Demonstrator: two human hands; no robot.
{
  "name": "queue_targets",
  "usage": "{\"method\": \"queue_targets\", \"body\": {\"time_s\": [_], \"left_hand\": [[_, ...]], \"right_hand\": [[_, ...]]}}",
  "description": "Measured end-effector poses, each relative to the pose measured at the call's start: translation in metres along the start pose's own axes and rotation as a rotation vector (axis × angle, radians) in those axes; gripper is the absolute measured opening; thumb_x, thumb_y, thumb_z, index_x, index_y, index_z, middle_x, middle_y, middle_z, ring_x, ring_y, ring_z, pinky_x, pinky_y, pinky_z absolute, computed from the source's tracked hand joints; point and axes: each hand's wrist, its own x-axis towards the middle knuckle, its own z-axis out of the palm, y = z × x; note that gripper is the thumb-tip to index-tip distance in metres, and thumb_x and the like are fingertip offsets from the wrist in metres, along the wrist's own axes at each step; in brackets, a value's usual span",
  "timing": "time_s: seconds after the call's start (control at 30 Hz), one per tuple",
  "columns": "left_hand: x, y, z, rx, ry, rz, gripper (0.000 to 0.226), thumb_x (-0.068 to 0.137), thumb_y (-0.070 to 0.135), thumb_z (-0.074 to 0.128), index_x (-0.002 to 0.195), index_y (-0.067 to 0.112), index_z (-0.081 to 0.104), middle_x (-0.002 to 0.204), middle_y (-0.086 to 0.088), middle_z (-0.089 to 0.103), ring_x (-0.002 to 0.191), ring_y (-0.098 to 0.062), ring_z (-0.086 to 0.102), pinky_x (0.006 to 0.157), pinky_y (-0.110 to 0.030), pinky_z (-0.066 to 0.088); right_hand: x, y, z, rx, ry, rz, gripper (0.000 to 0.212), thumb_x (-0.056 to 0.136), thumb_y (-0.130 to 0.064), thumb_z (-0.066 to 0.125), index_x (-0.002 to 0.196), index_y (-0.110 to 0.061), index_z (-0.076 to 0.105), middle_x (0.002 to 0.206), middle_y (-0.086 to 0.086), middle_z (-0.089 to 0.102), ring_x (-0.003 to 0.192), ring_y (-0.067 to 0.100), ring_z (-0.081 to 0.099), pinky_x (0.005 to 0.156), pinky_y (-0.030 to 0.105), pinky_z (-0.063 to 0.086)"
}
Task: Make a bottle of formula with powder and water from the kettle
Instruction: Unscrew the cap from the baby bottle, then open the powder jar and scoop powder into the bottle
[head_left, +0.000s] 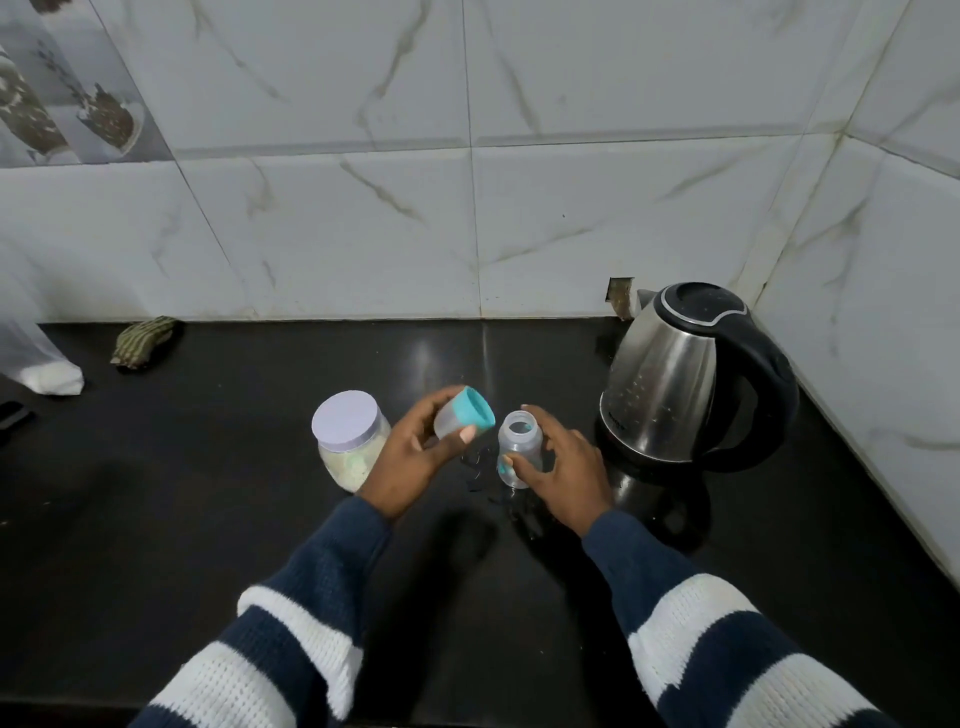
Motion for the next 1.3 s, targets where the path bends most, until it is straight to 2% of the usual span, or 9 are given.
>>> {"method": "queue_targets", "body": {"time_s": [0.27, 0.4, 0.53, 0.63, 0.83, 1.0, 1.17, 1.23, 1.3], "left_hand": [[-0.055, -0.026, -0.015, -0.062, 0.059, -0.067, 0.056, 0.086, 0.005, 0.067, 0.133, 0.03, 0.047, 0.13, 0.001, 0.057, 0.12, -0.015, 0.058, 0.096, -0.027, 0.051], [-0.088, -0.041, -0.03, 0.043, 0.198, -0.07, 0.039, 0.082, 0.012, 0.073, 0.109, 0.032, 0.054, 0.116, 0.003, 0.066, 0.109, -0.016, 0.065, 0.094, -0.033, 0.053], [-0.112, -0.056, -0.058, 0.46, 0.422, 0.017, 0.031, 0.077, 0.026, 0.079, 0.091, 0.03, 0.052, 0.096, 0.005, 0.065, 0.088, -0.006, 0.065, 0.076, -0.02, 0.053], [-0.12, -0.064, -0.084, 0.799, 0.481, 0.041, 0.032, 0.077, 0.036, 0.075, 0.096, 0.023, 0.052, 0.097, 0.006, 0.056, 0.084, -0.008, 0.057, 0.069, -0.027, 0.048], [-0.124, -0.072, -0.096, 0.922, 0.544, -0.07, 0.032, 0.077, 0.03, 0.078, 0.095, 0.024, 0.051, 0.099, 0.005, 0.054, 0.084, -0.022, 0.061, 0.065, -0.033, 0.048], [-0.124, -0.069, -0.094, 0.942, 0.561, -0.074, 0.043, 0.072, 0.031, 0.082, 0.105, 0.019, 0.056, 0.134, -0.007, 0.046, 0.121, -0.032, 0.048, 0.088, -0.043, 0.048], [-0.101, -0.011, -0.102, 0.793, 0.602, 0.162, 0.063, 0.072, 0.053, 0.069, 0.124, 0.02, 0.053, 0.144, -0.004, 0.037, 0.135, -0.021, 0.037, 0.104, -0.043, 0.04], [-0.075, 0.01, -0.111, 0.822, 0.476, 0.182, 0.072, 0.072, 0.052, 0.074, 0.133, 0.025, 0.048, 0.145, -0.001, 0.039, 0.136, -0.019, 0.036, 0.107, -0.046, 0.04], [-0.045, 0.024, -0.116, 0.924, 0.237, 0.125, 0.085, 0.071, 0.056, 0.073, 0.143, 0.034, 0.036, 0.151, 0.0, 0.033, 0.141, -0.021, 0.028, 0.113, -0.044, 0.031]], "right_hand": [[0.002, 0.004, -0.002, 0.014, -0.016, -0.038, 0.056, 0.073, -0.043, 0.071, 0.125, -0.041, 0.051, 0.107, -0.014, 0.068, 0.096, 0.017, 0.06, 0.089, 0.042, 0.05], [0.003, 0.008, -0.001, 0.012, -0.021, -0.059, 0.053, 0.075, -0.041, 0.072, 0.124, -0.038, 0.053, 0.109, -0.012, 0.068, 0.097, 0.017, 0.06, 0.089, 0.043, 0.05], [0.002, 0.009, -0.002, 0.009, -0.029, -0.073, 0.051, 0.077, -0.039, 0.073, 0.124, -0.037, 0.053, 0.11, -0.014, 0.067, 0.098, 0.016, 0.059, 0.09, 0.043, 0.05], [0.002, 0.006, -0.005, 0.007, -0.039, -0.079, 0.048, 0.078, -0.04, 0.072, 0.123, -0.038, 0.053, 0.108, -0.017, 0.066, 0.097, 0.013, 0.059, 0.089, 0.042, 0.05], [-0.002, 0.001, -0.007, 0.001, -0.032, -0.069, 0.047, 0.078, -0.042, 0.07, 0.121, -0.041, 0.05, 0.106, -0.017, 0.066, 0.097, 0.014, 0.059, 0.088, 0.043, 0.051], [-0.002, 0.0, -0.007, 0.012, -0.059, -0.045, 0.053, 0.074, -0.052, 0.064, 0.123, -0.042, 0.047, 0.11, -0.016, 0.066, 0.099, 0.015, 0.059, 0.091, 0.045, 0.05], [-0.014, -0.016, -0.004, -0.029, 0.112, -0.069, 0.092, 0.073, -0.062, 0.064, 0.148, -0.024, 0.029, 0.147, 0.0, 0.045, 0.128, 0.022, 0.05, 0.105, 0.048, 0.04], [-0.031, -0.039, 0.003, -0.035, 0.251, -0.251, 0.086, 0.077, -0.055, 0.066, 0.147, -0.015, 0.035, 0.145, 0.003, 0.048, 0.128, 0.024, 0.05, 0.105, 0.043, 0.04], [-0.044, -0.064, 0.021, -0.055, 0.206, -0.401, 0.08, 0.081, -0.051, 0.068, 0.146, -0.013, 0.038, 0.144, 0.002, 0.05, 0.129, 0.021, 0.048, 0.107, 0.038, 0.038]]}}
